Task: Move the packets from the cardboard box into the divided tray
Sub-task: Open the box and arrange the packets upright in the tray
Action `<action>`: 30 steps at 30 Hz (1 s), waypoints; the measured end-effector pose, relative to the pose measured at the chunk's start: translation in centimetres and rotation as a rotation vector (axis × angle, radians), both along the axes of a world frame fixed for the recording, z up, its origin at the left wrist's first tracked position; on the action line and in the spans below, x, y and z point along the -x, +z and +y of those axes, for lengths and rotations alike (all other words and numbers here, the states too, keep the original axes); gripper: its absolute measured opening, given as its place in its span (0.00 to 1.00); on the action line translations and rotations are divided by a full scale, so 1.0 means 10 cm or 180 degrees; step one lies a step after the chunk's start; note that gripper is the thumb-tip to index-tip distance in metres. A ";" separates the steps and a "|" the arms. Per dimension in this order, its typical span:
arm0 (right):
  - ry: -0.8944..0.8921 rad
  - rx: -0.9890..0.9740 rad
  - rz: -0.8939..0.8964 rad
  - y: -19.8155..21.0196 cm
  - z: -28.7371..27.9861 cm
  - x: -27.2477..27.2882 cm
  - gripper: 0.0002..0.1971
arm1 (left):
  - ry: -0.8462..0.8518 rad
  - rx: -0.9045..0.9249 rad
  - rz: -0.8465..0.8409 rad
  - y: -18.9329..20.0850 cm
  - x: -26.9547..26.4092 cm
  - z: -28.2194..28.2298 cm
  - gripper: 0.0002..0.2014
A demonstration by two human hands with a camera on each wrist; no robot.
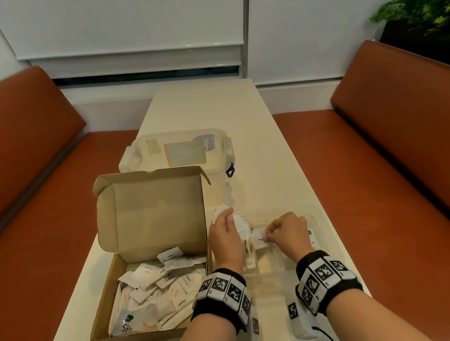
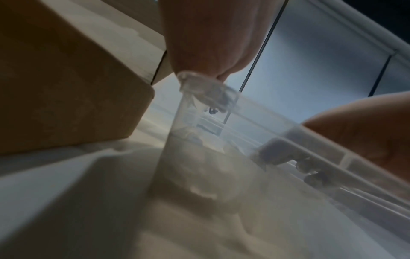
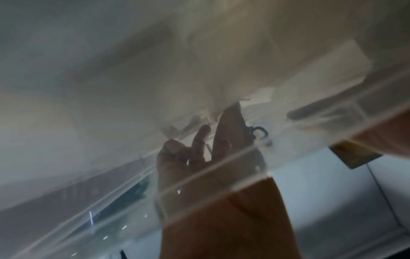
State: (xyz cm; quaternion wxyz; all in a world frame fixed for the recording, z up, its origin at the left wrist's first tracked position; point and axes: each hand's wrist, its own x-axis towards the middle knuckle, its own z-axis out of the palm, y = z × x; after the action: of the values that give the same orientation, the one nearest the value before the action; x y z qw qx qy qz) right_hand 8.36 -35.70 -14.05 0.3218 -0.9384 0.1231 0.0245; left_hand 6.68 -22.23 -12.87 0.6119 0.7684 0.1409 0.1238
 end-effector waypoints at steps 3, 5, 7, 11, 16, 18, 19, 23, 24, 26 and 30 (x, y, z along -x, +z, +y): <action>0.0075 0.0399 -0.0079 -0.04 0.03 0.00 0.02 | 0.0000 0.0043 0.0019 -0.02 -0.01 0.00 0.14; 0.0114 0.0482 -0.0175 -0.06 0.04 0.01 0.02 | -0.0009 0.0086 0.0035 -0.03 -0.01 -0.01 0.14; 0.0162 0.0579 -0.0262 -0.09 0.06 0.02 0.05 | 0.0001 0.0104 0.0038 -0.04 -0.02 -0.02 0.14; 0.0248 0.0838 -0.0404 -0.10 0.08 0.05 0.08 | 0.0020 0.0096 0.0019 -0.06 -0.04 -0.03 0.14; 0.0600 0.1104 -0.0784 -0.08 0.07 0.04 0.07 | 0.0000 0.0030 0.0047 -0.05 -0.03 -0.02 0.14; 0.0755 0.1239 -0.0748 -0.08 0.05 0.04 0.07 | -0.0021 -0.0026 0.0056 -0.04 -0.02 -0.02 0.14; 0.0796 0.1297 -0.0703 -0.09 0.04 0.04 0.06 | -0.0037 -0.0040 0.0059 -0.04 -0.02 -0.02 0.14; 0.0818 0.1372 -0.0617 -0.10 0.00 0.05 0.04 | -0.0102 -0.0017 0.0068 0.00 0.01 -0.01 0.14; 0.0822 0.1377 -0.0597 -0.10 0.00 0.05 0.04 | -0.0117 -0.0010 0.0073 0.01 0.01 -0.01 0.14; 0.0810 0.1324 -0.0542 -0.08 -0.01 0.05 0.04 | -0.0146 0.0009 0.0086 0.02 0.02 -0.01 0.14; 0.0739 0.1080 -0.0514 -0.04 -0.01 0.05 0.06 | -0.0180 0.0003 0.0101 0.04 0.04 0.00 0.14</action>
State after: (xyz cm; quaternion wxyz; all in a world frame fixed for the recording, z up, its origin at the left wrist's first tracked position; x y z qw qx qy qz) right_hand 7.82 -35.75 -14.49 0.1632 -0.9859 -0.0096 -0.0349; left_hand 6.29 -22.28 -12.49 0.6131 0.7737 0.1289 0.0942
